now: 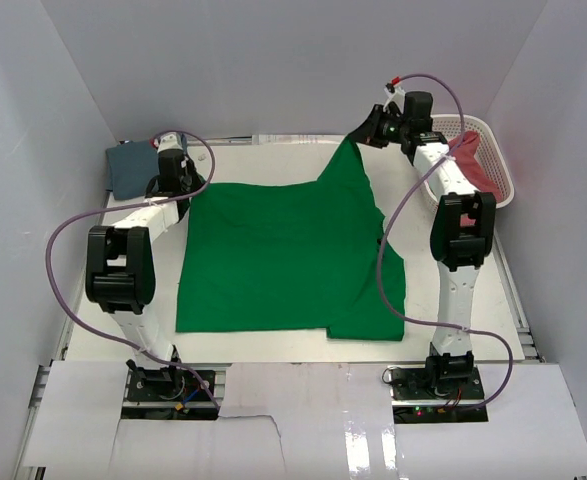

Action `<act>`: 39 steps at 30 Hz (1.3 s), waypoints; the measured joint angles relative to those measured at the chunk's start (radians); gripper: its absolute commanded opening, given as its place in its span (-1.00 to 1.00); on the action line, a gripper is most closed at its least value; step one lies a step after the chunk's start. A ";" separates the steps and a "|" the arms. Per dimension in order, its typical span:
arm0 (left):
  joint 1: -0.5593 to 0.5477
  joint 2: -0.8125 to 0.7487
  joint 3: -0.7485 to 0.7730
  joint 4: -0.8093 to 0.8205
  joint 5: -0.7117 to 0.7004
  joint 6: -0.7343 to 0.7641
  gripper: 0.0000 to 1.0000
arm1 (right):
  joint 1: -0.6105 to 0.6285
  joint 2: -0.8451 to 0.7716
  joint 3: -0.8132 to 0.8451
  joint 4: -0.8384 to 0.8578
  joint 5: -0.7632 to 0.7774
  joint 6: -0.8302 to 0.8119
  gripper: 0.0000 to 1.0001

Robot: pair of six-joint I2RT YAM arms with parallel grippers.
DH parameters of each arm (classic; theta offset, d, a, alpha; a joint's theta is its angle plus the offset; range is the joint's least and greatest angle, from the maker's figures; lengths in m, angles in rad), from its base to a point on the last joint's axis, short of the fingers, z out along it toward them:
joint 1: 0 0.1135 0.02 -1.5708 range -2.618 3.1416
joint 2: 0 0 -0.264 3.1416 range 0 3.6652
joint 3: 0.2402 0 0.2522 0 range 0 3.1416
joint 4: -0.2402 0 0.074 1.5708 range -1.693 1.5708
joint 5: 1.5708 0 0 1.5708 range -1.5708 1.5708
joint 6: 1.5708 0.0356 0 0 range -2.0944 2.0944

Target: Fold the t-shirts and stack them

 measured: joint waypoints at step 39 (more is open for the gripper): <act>0.143 0.195 0.146 0.001 0.092 0.043 -1.00 | -0.010 0.372 0.282 0.235 -0.120 0.092 -0.85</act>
